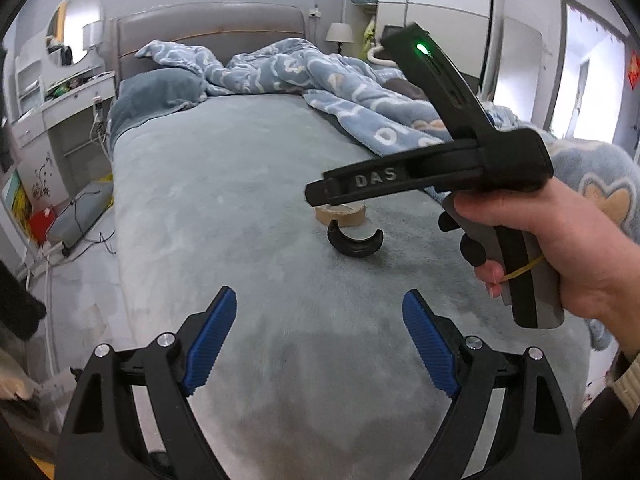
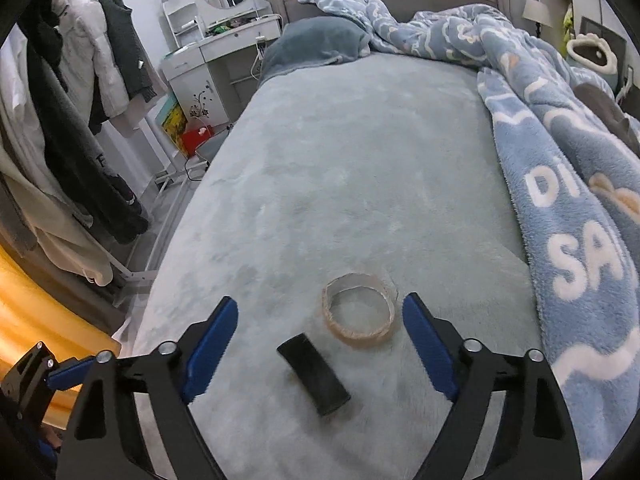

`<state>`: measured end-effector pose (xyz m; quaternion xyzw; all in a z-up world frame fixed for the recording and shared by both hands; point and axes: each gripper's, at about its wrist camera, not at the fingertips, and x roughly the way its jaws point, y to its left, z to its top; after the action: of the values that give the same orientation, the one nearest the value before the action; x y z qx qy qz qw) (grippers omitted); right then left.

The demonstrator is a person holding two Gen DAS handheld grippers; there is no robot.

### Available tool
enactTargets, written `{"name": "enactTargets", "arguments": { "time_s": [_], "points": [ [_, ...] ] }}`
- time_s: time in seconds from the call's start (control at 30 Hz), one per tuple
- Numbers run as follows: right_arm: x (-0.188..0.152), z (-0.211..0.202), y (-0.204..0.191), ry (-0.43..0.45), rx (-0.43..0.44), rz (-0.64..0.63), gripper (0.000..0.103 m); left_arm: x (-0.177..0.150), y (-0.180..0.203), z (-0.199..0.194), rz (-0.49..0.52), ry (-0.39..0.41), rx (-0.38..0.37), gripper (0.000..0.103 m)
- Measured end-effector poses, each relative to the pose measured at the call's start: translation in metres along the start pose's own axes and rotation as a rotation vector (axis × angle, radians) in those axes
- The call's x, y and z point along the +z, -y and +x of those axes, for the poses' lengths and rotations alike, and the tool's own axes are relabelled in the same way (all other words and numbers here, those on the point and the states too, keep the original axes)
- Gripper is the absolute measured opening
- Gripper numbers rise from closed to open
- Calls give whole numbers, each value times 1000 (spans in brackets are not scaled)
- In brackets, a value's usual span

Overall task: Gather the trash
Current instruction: 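Grasp the brown tape roll with the right tool while the left tool grasps the black curved piece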

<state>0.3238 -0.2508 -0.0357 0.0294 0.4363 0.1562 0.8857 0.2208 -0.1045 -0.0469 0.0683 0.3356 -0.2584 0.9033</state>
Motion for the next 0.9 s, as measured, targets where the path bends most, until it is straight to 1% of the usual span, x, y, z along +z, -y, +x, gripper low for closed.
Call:
{"name": "enactTargets", "arguments": {
  "time_s": [0.17, 0.3, 0.4, 0.47, 0.5, 0.67, 0.73, 0.9],
  "points": [
    [5, 15, 9, -24, 2, 26, 80, 7, -5, 26, -1, -23, -33, 87],
    [6, 28, 15, -47, 18, 55, 77, 13, -8, 45, -19, -47, -81, 87],
    [7, 40, 18, -86, 13, 62, 73, 18, -5, 53, -8, -51, -96, 87],
    [5, 44, 21, -102, 4, 68, 67, 20, -3, 60, -3, -56, -96, 87],
    [5, 45, 21, -103, 3, 71, 66, 20, -3, 62, -7, -60, -98, 87],
    [5, 40, 30, -88, 21, 94, 50, 24, -4, 77, -19, -75, -111, 84],
    [5, 39, 32, -85, 28, 96, 47, 26, -3, 81, -23, -77, -120, 83],
    [5, 29, 37, -53, 53, 101, 47, 28, 7, 87, -12, -83, -144, 82]
  ]
}}
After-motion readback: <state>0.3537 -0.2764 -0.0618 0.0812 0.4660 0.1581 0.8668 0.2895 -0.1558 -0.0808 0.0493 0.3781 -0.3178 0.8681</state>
